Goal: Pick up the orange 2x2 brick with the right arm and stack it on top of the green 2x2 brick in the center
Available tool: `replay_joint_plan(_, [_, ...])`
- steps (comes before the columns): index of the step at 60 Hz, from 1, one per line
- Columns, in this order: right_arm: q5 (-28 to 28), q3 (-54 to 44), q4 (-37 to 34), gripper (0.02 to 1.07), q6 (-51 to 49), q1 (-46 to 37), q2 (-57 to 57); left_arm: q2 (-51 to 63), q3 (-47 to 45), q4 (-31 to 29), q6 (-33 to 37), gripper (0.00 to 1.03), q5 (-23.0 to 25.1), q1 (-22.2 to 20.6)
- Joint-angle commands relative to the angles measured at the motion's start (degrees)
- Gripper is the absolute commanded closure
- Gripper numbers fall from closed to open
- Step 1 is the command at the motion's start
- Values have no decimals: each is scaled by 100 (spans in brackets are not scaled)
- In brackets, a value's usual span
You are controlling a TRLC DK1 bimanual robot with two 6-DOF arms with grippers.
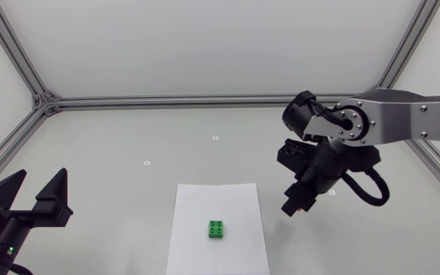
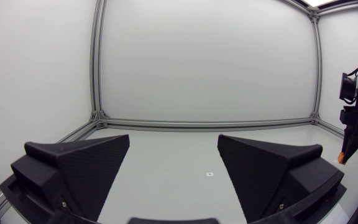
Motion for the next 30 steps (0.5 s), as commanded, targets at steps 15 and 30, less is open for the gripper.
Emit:
replay_joint_plan(15, [91,151,1,74,-477,1250,82,-45,-235,-87,73,4,32,17])
replay_joint_plan(30, [100,371,291,74,-846,2199,530,-45,-235,-87,73,4,23,17])
